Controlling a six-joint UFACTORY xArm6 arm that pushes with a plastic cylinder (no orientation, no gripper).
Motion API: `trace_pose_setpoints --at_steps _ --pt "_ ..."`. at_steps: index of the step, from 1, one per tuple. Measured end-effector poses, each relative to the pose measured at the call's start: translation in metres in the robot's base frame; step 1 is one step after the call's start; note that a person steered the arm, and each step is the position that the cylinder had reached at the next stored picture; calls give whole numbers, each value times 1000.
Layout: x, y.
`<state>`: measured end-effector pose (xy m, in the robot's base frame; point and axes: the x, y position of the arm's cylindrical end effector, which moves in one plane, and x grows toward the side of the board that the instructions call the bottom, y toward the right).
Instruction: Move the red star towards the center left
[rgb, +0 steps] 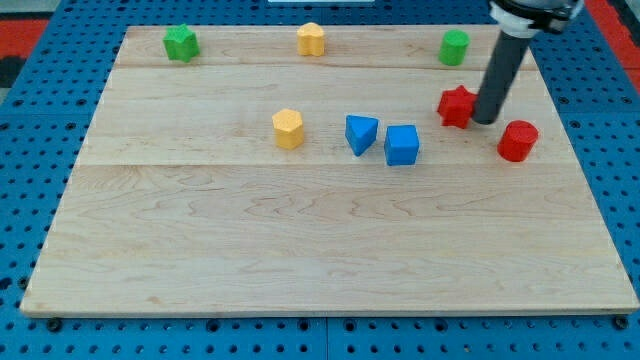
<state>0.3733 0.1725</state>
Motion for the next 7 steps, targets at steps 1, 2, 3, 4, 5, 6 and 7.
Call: trace_pose_setpoints --at_steps 1,2,3,4,5,6,7 --pt "-8 -108" --pt "-12 -64" --pt "-12 -17" --pt "-48 -16" --pt "-38 -108" --pt "-21 -224" --pt "-44 -256"
